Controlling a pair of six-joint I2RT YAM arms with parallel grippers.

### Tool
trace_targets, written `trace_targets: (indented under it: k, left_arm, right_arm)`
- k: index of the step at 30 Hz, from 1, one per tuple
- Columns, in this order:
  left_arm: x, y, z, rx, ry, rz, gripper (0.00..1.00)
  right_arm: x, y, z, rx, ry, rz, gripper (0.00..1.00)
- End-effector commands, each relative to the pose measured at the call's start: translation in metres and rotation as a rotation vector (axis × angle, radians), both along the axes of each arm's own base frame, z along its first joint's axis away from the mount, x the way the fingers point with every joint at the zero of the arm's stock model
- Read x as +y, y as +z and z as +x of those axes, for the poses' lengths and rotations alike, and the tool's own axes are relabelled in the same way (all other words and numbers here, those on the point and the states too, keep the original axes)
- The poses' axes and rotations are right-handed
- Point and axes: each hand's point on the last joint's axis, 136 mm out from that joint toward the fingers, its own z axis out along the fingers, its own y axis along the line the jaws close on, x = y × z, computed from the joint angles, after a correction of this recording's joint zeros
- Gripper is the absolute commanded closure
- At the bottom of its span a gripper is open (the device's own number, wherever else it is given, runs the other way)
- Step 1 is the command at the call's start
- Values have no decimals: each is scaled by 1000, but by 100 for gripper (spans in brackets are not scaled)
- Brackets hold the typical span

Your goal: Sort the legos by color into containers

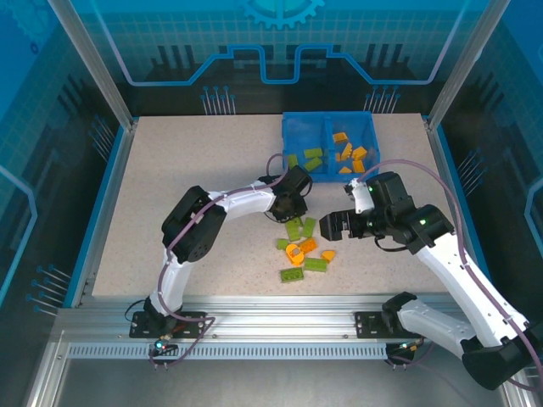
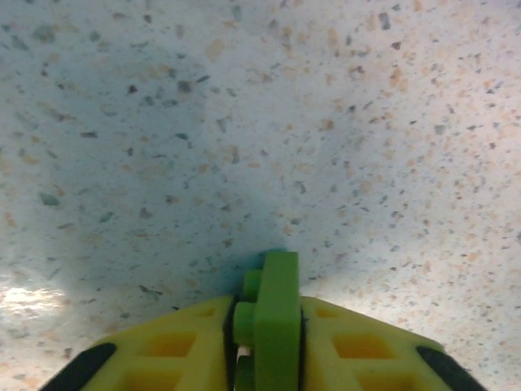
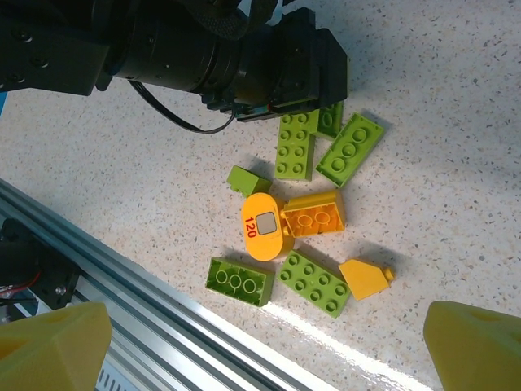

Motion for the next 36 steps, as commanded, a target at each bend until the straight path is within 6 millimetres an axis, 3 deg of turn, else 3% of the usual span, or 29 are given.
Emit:
trace_targets:
  k: [1, 4, 9, 13, 18, 21, 25, 30, 31, 32, 36]
  left_arm:
    - [-10, 30, 6, -59, -39, -65, 80]
    - [-9, 65, 9, -140, -77, -74, 85]
    - [-1, 144, 19, -361, -171, -19, 89]
    - [5, 186, 48, -563, -264, 173, 90]
    - [11, 190, 118, -686, -274, 438, 97]
    - [8, 173, 156, -693, -275, 476, 96]
    - [-1, 164, 197, -766, -267, 475, 93]
    - [-18, 152, 220, -854, -295, 470, 82]
    - [-20, 150, 222, -858, -299, 466, 75]
    - [-22, 152, 223, -863, -297, 460, 69]
    - [-22, 165, 219, -867, -282, 440, 64]
  right_arm:
    - [6, -2, -4, 18, 14, 14, 0]
    - [6, 1, -2, 7, 10, 15, 0]
    - [3, 6, 0, -13, -5, 7, 0]
    - [0, 9, 3, -32, -22, -2, 0]
    - [0, 12, 4, -36, -29, 6, 0]
    - [-2, 15, 1, -45, -33, 6, 0]
    - [-9, 16, -4, -55, -47, -14, 0]
    - [-14, 16, -11, -55, -52, -14, 0]
    - [-14, 16, -11, -55, -55, -14, 0]
    - [-14, 16, -12, -54, -56, -12, 0]
    - [-14, 15, -13, -53, -60, -6, 0]
